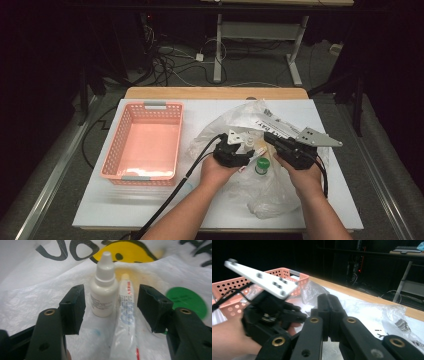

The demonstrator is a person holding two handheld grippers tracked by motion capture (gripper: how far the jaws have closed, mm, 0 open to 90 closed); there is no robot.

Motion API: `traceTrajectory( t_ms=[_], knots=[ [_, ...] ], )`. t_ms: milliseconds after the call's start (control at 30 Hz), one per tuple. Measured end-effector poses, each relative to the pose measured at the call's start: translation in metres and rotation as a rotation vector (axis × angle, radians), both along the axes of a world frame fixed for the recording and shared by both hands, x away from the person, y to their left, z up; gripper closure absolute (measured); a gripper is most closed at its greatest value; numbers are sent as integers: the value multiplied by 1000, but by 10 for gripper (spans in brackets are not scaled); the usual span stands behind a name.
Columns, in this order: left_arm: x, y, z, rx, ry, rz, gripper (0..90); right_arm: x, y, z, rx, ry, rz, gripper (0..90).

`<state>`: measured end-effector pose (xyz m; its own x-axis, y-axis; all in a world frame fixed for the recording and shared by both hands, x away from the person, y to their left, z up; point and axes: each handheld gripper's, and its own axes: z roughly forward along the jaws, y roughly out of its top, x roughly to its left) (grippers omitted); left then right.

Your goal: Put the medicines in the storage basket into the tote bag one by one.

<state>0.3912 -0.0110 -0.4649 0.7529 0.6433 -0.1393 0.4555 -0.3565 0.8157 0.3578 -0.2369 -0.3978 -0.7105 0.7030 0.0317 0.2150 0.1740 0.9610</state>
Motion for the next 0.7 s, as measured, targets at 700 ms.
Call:
traceTrajectory(
  t_ms=[700],
  knots=[
    [-73,62,-18,136,88,-100,228,-8,0,11,-16,-10,-15,900]
  ],
)
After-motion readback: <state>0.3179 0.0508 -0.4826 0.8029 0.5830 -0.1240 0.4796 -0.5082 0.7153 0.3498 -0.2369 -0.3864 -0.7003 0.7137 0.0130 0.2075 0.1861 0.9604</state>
